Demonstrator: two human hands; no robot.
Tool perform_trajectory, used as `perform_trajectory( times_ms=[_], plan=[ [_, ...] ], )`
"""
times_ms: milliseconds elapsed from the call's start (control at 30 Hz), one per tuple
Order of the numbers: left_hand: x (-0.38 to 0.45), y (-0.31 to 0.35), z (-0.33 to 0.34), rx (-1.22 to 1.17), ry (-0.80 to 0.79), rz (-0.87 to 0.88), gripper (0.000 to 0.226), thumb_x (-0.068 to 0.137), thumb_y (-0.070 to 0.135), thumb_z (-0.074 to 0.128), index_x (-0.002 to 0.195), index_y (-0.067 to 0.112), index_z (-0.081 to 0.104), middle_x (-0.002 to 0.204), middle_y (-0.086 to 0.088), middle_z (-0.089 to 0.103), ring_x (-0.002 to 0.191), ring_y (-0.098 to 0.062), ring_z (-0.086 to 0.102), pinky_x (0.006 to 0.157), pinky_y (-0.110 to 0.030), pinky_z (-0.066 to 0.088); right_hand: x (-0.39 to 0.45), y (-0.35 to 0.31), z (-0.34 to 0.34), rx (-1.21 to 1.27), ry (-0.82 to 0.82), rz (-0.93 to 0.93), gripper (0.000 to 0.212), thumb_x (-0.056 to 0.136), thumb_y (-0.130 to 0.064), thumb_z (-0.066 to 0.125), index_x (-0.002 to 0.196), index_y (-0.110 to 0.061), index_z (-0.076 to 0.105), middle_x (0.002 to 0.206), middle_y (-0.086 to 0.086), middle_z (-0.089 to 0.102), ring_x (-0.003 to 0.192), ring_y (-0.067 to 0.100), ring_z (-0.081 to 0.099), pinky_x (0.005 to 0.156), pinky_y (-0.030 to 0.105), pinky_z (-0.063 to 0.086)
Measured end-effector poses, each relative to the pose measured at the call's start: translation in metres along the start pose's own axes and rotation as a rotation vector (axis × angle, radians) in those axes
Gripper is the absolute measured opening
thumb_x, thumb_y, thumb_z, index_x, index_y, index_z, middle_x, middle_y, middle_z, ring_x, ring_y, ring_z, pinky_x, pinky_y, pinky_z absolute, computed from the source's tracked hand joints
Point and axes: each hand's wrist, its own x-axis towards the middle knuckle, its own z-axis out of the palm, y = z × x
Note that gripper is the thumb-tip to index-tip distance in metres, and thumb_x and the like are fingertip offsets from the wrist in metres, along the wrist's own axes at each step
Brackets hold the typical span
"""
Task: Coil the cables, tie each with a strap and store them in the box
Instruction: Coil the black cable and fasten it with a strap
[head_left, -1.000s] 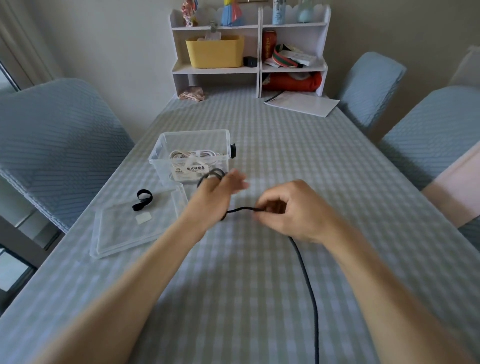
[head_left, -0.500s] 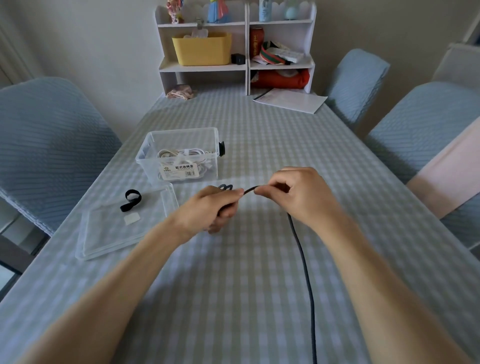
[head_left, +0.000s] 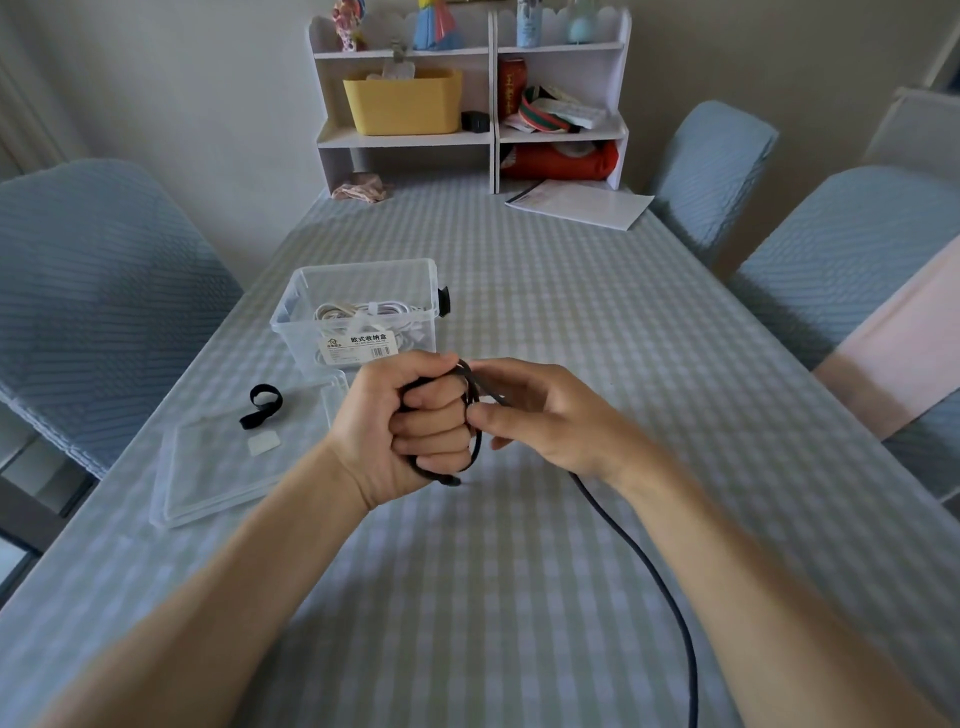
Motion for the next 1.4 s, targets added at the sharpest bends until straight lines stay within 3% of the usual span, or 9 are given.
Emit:
perform_trajectory(
  times_ms=[167,267,433,567,633,900,1067,1233,1400],
  plan=[
    [0.000,0.000,0.002,-0.005,0.062,-0.029,0.038,0.082,0.027,0.047,0.048,0.021,0.032,0.035,0.009,0.019,0.036,-0.009,0.008,0.040,-0.022,0.014,0.003,-0.004,0.005,0.030,0.069,-0.022,0.018,0.095,-0.004,0.062,0.103,-0.018,0.070,0.092,0.011,0.070,0.086,0.027,0.068,0.079,0.041,0.056],
    [0.004,-0.001,0.007,0.038,0.210,0.007,0.034,0.077,0.027,0.058,0.053,0.019,0.035,0.040,0.007,0.018,0.036,-0.009,0.015,0.041,-0.023,0.024,0.005,-0.005,0.005,0.020,0.121,0.015,0.011,0.092,-0.009,0.059,0.082,-0.012,0.063,0.071,-0.001,0.059,0.071,0.014,0.060,0.074,0.035,0.056],
    [0.009,-0.006,0.006,0.148,0.349,0.087,0.036,0.074,0.033,0.068,0.052,0.018,0.045,0.044,0.006,0.020,0.040,-0.011,0.020,0.048,-0.024,0.038,0.004,-0.002,0.001,0.381,0.054,0.104,0.020,0.095,-0.004,0.043,0.084,-0.007,0.059,0.075,0.005,0.062,0.078,0.022,0.065,0.081,0.036,0.054],
    [0.009,-0.004,0.007,0.114,0.315,0.118,0.034,0.077,0.035,0.066,0.055,0.014,0.050,0.042,0.006,0.020,0.038,-0.009,0.020,0.045,-0.023,0.038,0.004,-0.007,0.005,0.686,0.046,0.142,0.020,0.092,-0.005,0.037,0.080,-0.007,0.053,0.061,0.003,0.046,0.058,0.021,0.051,0.066,0.029,0.054],
    [0.008,-0.003,0.009,0.096,0.313,0.119,0.031,0.077,0.034,0.066,0.060,0.011,0.054,0.042,0.006,0.021,0.038,-0.009,0.019,0.045,-0.023,0.037,0.003,-0.009,0.002,0.689,0.056,0.176,0.024,0.093,-0.004,0.034,0.077,-0.007,0.051,0.056,0.002,0.040,0.054,0.020,0.046,0.061,0.026,0.052],
    [0.012,-0.006,0.011,0.112,0.403,0.084,0.032,0.093,0.024,0.057,0.065,0.008,0.054,0.043,0.006,0.023,0.036,-0.007,0.017,0.039,-0.020,0.021,0.001,-0.007,-0.002,0.440,0.070,0.222,0.020,0.092,-0.008,0.042,0.076,-0.006,0.054,0.051,0.002,0.037,0.052,0.021,0.047,0.077,0.039,0.048],
    [0.012,-0.010,0.017,0.251,0.359,0.068,0.049,0.095,0.026,0.049,0.048,0.018,0.039,0.043,0.003,0.021,0.043,-0.015,0.018,0.048,-0.027,0.035,0.002,-0.008,0.000,0.668,0.049,0.200,0.019,0.084,-0.020,0.044,0.067,-0.012,0.045,0.050,-0.001,0.035,0.048,0.018,0.039,0.067,0.032,0.053],
    [0.011,-0.008,0.015,0.149,0.421,0.082,0.052,0.094,0.026,0.054,0.047,0.018,0.032,0.041,0.002,0.018,0.041,-0.016,0.022,0.051,-0.029,0.044,0.001,-0.005,-0.006,0.491,0.028,0.174,0.026,0.100,-0.010,0.046,0.078,-0.005,0.059,0.051,-0.001,0.041,0.050,0.016,0.049,0.067,0.028,0.053],
    [0.013,-0.003,0.012,0.058,0.427,0.099,0.043,0.092,0.027,0.058,0.054,0.014,0.042,0.040,0.006,0.019,0.037,-0.010,0.014,0.038,-0.022,0.023,0.003,-0.001,-0.007,0.386,0.012,0.150,0.024,0.101,-0.013,0.047,0.091,-0.004,0.067,0.054,-0.002,0.048,0.056,0.018,0.061,0.069,0.028,0.054]
  ],
)
